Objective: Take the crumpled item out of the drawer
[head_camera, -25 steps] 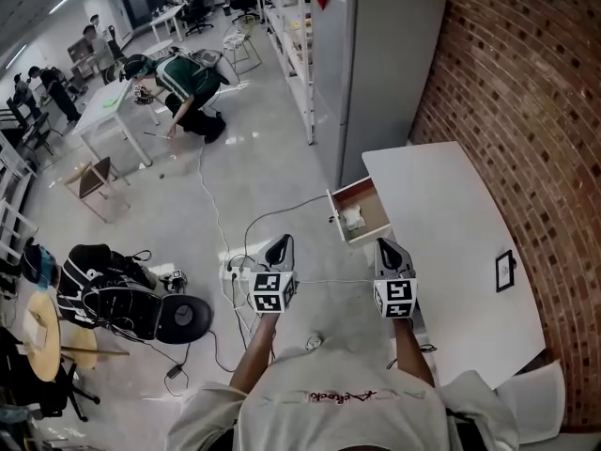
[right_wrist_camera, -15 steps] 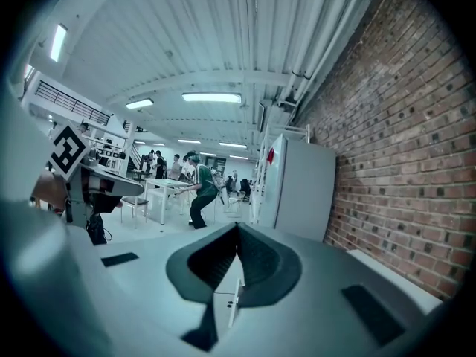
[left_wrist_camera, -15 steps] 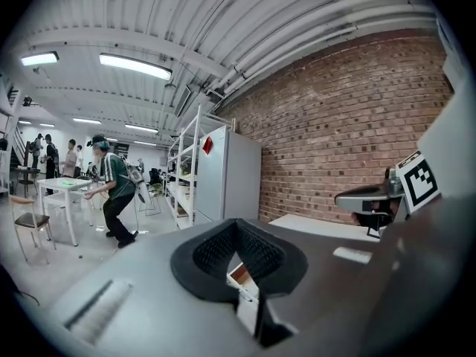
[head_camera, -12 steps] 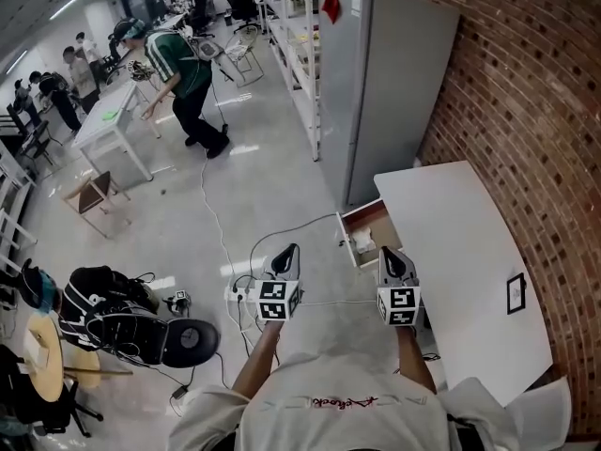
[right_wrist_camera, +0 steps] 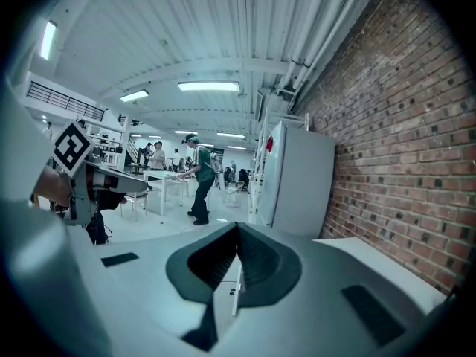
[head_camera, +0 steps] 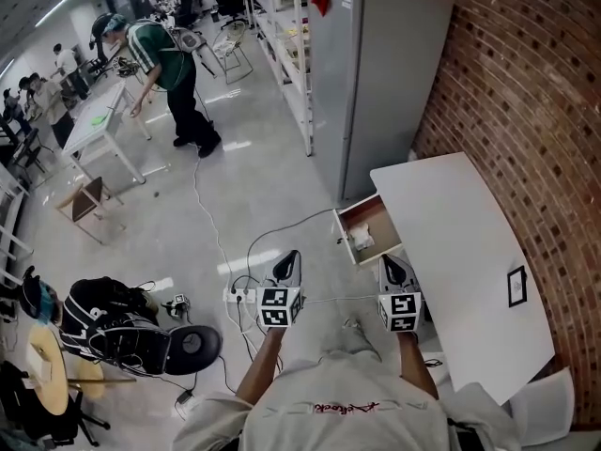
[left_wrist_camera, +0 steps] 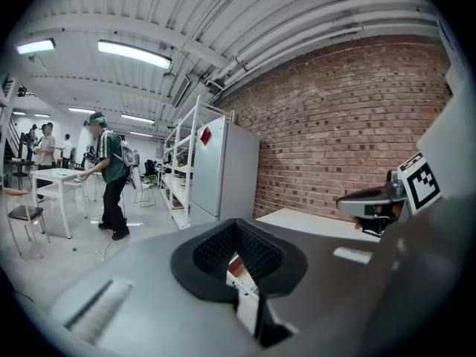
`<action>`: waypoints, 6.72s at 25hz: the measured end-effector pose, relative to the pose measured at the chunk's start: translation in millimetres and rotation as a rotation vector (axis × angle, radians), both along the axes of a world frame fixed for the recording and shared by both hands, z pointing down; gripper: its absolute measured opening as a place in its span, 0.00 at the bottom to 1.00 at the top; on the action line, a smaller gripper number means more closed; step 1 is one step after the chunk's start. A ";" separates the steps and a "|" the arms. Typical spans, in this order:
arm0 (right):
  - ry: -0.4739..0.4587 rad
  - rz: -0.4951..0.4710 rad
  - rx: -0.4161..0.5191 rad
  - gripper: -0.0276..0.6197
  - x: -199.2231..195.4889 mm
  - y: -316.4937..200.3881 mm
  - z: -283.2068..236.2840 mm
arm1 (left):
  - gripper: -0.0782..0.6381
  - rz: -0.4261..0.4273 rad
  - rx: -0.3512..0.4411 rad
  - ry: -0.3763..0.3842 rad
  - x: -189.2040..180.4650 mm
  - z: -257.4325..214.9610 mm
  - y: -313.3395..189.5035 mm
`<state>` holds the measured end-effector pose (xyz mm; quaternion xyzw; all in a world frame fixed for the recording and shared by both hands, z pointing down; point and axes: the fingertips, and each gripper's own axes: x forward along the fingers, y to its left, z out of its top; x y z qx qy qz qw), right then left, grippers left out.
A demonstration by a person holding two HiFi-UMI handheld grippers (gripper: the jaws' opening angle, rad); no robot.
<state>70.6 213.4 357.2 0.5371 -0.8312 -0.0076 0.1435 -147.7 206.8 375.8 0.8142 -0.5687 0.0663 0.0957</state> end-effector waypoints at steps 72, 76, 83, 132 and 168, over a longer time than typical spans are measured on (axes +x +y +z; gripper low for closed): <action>0.007 -0.105 -0.161 0.06 57.9 -329.3 73.2 | 0.12 -0.044 -0.179 -0.075 58.4 57.7 -298.0; 0.015 -0.093 -0.177 0.06 44.3 -326.4 85.1 | 0.12 -0.018 -0.207 -0.064 50.3 74.7 -296.0; 0.030 -0.062 -0.225 0.06 25.7 -321.4 108.3 | 0.12 0.022 -0.235 -0.050 33.7 97.3 -301.5; 0.133 -0.003 -0.639 0.06 22.9 -250.8 384.7 | 0.12 0.110 -0.575 0.027 62.9 347.0 -225.1; 0.235 0.122 -0.935 0.26 65.1 -334.9 531.8 | 0.12 0.135 -0.622 0.055 65.8 389.1 -240.3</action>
